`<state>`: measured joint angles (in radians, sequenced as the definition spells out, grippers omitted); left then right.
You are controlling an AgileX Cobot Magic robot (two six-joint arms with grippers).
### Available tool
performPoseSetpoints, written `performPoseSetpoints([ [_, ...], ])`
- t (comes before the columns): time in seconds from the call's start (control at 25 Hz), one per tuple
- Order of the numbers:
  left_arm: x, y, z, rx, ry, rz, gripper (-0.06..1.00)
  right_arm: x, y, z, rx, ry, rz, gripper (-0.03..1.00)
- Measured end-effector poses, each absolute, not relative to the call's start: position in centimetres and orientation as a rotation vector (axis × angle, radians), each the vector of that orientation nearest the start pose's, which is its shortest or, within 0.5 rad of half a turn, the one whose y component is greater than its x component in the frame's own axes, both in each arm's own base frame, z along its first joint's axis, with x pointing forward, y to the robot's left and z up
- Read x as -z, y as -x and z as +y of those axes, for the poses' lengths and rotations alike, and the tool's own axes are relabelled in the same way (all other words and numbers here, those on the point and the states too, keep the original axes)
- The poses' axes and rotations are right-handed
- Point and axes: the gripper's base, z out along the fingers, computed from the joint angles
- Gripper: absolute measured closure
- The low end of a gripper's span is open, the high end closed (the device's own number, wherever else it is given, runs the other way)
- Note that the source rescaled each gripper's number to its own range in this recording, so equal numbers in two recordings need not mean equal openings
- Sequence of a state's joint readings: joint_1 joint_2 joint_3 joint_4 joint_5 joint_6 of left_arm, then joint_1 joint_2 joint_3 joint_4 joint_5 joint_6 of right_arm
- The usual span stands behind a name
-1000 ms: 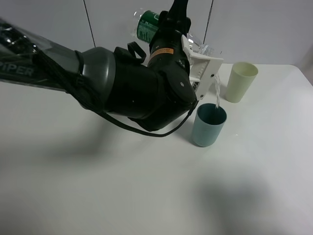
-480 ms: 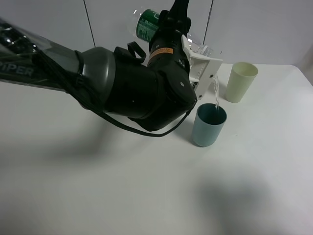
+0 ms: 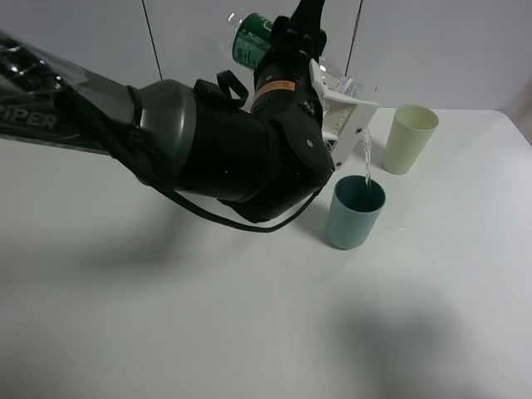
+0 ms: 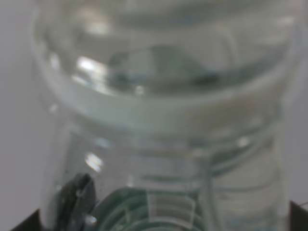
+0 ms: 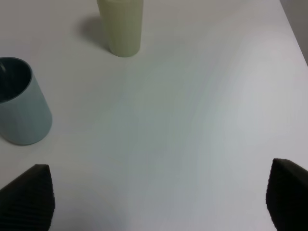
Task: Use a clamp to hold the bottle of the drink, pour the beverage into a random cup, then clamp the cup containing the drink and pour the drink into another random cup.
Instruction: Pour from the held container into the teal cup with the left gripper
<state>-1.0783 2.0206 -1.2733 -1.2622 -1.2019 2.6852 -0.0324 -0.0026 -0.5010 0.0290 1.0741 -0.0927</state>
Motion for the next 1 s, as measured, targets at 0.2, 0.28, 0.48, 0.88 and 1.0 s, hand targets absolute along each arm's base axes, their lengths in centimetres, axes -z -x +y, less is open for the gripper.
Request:
performPoseSetpoints([
  [0.2,-22.50,-26.55,-32.43,-1.422,-1.396,1.069,0.92,-27.65,0.59,0.25,0.043,0.064,2.053,0.37],
  [0.28,-22.57,-26.56,-32.47,-1.426,-1.396,1.062,0.92,-27.65,0.59,0.25,0.043,0.064,2.053,0.37],
  [0.48,-22.64,-26.56,-32.47,-1.437,-1.395,1.052,0.92,-27.65,0.59,0.25,0.043,0.064,2.053,0.37],
  [0.88,-22.87,-26.55,-32.67,-1.446,-1.392,1.009,0.92,-27.65,0.59,0.25,0.043,0.064,2.053,0.37],
  [1.0,-22.90,-26.55,-32.71,-1.453,-1.397,0.997,0.92,-27.65,0.59,0.25,0.043,0.064,2.053,0.37],
])
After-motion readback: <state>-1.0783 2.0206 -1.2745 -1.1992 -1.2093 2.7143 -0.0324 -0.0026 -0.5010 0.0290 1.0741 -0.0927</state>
